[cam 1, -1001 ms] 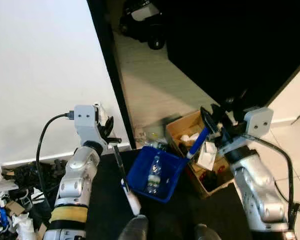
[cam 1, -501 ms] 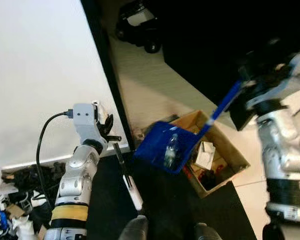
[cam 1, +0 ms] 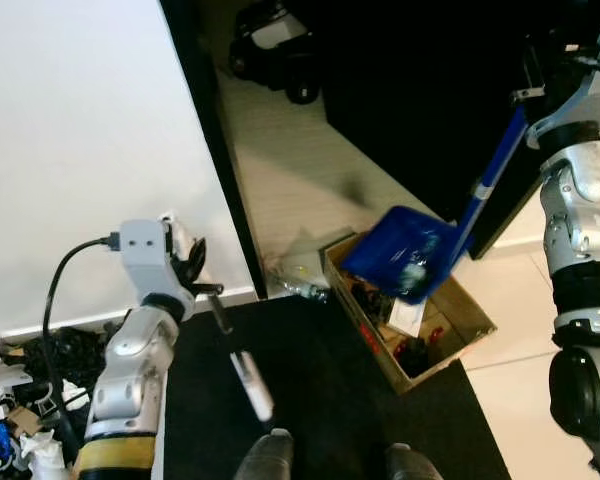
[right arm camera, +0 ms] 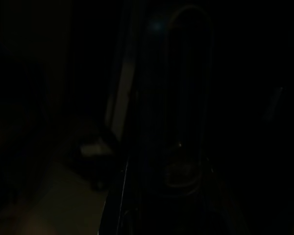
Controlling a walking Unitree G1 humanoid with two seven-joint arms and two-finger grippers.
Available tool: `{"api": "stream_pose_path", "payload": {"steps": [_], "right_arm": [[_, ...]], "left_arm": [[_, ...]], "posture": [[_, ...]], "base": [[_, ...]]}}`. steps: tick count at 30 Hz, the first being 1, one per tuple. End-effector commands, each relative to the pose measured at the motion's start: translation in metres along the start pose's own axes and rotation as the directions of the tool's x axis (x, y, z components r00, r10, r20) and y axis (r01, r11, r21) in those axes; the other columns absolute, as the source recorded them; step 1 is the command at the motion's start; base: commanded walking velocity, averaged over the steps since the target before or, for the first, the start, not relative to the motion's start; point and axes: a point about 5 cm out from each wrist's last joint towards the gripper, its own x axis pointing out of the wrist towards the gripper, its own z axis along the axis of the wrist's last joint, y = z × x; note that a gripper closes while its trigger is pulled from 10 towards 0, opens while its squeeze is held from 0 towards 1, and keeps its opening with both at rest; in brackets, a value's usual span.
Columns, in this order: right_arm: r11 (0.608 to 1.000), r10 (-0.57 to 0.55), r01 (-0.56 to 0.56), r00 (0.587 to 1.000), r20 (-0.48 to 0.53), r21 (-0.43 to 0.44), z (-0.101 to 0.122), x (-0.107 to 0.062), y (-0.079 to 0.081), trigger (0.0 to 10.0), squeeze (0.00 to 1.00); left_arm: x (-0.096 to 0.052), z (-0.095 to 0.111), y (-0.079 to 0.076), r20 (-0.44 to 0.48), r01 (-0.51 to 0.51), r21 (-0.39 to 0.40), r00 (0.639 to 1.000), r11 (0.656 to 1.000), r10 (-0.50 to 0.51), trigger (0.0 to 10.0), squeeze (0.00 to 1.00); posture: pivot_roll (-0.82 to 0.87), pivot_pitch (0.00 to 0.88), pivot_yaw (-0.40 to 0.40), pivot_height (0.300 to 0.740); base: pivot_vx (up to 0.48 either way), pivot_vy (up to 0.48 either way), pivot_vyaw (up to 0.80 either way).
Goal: Sweep floor
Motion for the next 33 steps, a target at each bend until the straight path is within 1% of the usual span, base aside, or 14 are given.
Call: {"api": "stream_pose_path", "payload": {"steps": [1, 6, 9, 11, 13, 16, 17, 19, 23, 24, 28, 30, 31, 33], "right_arm": [[0.998, 0.019, -0.017, 0.999, 0.051, -0.055, 0.010, 0.005, -0.002, 10.0, 0.00], [0.980, 0.129, -0.118, 0.990, 0.062, -0.158, 0.015, 0.014, 0.005, 10.0, 0.00], [0.972, 0.158, -0.145, 0.986, 0.059, -0.183, 0.015, 0.016, 0.007, 10.0, 0.00], [0.951, 0.216, -0.200, 0.976, 0.041, -0.237, 0.014, 0.017, 0.011, 10.0, 0.00], [0.909, 0.306, -0.286, 0.952, 0.021, -0.302, 0.014, 0.018, 0.018, 10.0, 0.00], [0.892, 0.342, -0.322, 0.940, 0.011, -0.317, 0.012, 0.017, 0.022, 10.0, 0.00], [0.865, 0.392, -0.368, 0.920, 0.002, -0.341, 0.009, 0.014, 0.029, 10.0, 0.00], [0.858, 0.404, -0.379, 0.915, 0.000, -0.347, 0.008, 0.013, 0.031, 10.0, 0.00], [0.817, 0.473, -0.440, 0.881, -0.003, -0.372, 0.003, 0.008, 0.041, 10.0, 0.00], [0.776, 0.535, -0.494, 0.845, -0.006, -0.391, 0.000, 0.003, 0.050, 10.0, 0.00], [0.751, 0.576, -0.531, 0.817, -0.002, -0.393, -0.001, -0.001, 0.055, 10.0, 0.00], [0.695, 0.646, -0.585, 0.763, 0.005, -0.418, -0.002, -0.008, 0.062, 10.0, 0.00], [0.695, 0.646, -0.585, 0.763, 0.005, -0.418, -0.002, -0.008, 0.062, 10.0, 0.00], [0.636, 0.710, -0.642, 0.704, -0.001, -0.429, -0.005, -0.016, 0.068, 10.0, 0.00]], "left_arm": [[-0.010, 0.000, 0.009, -0.019, -0.026, 0.034, 0.999, 0.999, 0.027, 10.0, 0.00], [-0.035, -0.006, 0.019, -0.062, -0.060, 0.062, 0.996, 0.996, 0.063, 10.0, 0.00], [-0.040, -0.007, 0.021, -0.070, -0.067, 0.064, 0.995, 0.996, 0.072, 10.0, 0.00], [-0.049, -0.011, 0.023, -0.087, -0.086, 0.062, 0.992, 0.994, 0.091, 10.0, 0.00], [-0.057, -0.016, 0.021, -0.101, -0.103, 0.055, 0.989, 0.993, 0.108, 10.0, 0.00], [-0.058, -0.018, 0.018, -0.104, -0.105, 0.049, 0.988, 0.993, 0.109, 10.0, 0.00], [-0.059, -0.019, 0.014, -0.107, -0.109, 0.040, 0.988, 0.993, 0.112, 10.0, 0.00], [-0.059, -0.020, 0.013, -0.108, -0.110, 0.038, 0.988, 0.993, 0.113, 10.0, 0.00], [-0.058, -0.021, 0.010, -0.103, -0.118, 0.019, 0.987, 0.993, 0.120, 10.0, 0.00], [-0.056, -0.022, 0.006, -0.105, -0.115, 0.010, 0.988, 0.993, 0.116, 10.0, 0.00], [-0.054, -0.024, 0.003, -0.106, -0.112, 0.003, 0.988, 0.994, 0.112, 10.0, 0.00], [-0.050, -0.025, 0.000, -0.103, -0.106, -0.008, 0.989, 0.994, 0.104, 10.0, 0.00], [-0.050, -0.025, 0.000, -0.103, -0.106, -0.008, 0.989, 0.994, 0.104, 10.0, 0.00], [-0.046, -0.026, -0.003, -0.100, -0.098, -0.016, 0.990, 0.995, 0.096, 10.0, 0.00]], "posture": [[0.25, 0.209, 0.007, 0.740], [0.27, 0.248, -0.003, 0.740], [0.28, 0.256, -0.008, 0.740], [0.27, 0.264, -0.017, 0.740], [0.26, 0.268, -0.039, 0.740], [0.25, 0.267, -0.053, 0.740], [0.25, 0.265, -0.064, 0.740], [0.25, 0.265, -0.064, 0.740], [0.23, 0.259, -0.076, 0.740], [0.22, 0.256, -0.081, 0.740], [0.21, 0.252, -0.084, 0.740], [0.19, 0.245, -0.090, 0.740], [0.19, 0.245, -0.090, 0.740], [0.18, 0.240, -0.091, 0.740]], "base": [[0.000, 0.000, 0.00], [0.000, 0.000, 0.00], [0.000, 0.000, 0.00], [0.000, 0.000, 0.00], [0.000, 0.000, 0.00], [0.000, 0.000, 0.00], [0.000, 0.000, 0.00], [0.000, 0.000, 0.00], [0.000, 0.000, 0.00], [0.000, 0.000, 0.00], [0.000, 0.000, 0.00], [0.000, 0.000, 0.00], [0.000, 0.000, 0.00], [0.000, 0.000, 0.00]]}}
